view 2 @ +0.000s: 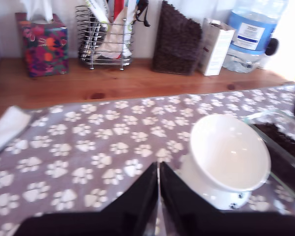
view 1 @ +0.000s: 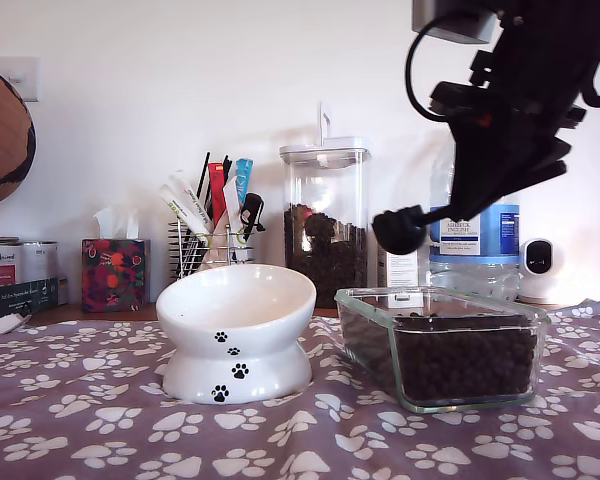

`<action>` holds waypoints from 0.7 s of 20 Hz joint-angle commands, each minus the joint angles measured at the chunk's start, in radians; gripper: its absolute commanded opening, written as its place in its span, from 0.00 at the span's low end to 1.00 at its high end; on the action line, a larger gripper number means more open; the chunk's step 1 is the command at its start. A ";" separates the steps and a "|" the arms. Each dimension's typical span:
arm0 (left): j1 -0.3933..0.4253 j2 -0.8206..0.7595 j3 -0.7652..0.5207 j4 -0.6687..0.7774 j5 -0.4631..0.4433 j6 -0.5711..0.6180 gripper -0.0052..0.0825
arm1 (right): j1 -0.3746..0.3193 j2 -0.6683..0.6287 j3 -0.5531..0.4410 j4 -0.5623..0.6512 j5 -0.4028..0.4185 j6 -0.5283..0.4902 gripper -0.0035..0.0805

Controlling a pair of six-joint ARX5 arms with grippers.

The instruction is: Measure one spoon of cat food and pour it into the food bowl

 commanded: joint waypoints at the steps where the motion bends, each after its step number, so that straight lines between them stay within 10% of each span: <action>1: -0.006 0.003 -0.003 0.003 0.035 0.003 0.04 | 0.031 0.006 -0.008 0.027 -0.005 0.007 0.03; 14: -0.169 0.080 -0.003 -0.034 0.108 0.005 0.04 | 0.201 0.089 0.023 0.136 0.073 -0.028 0.03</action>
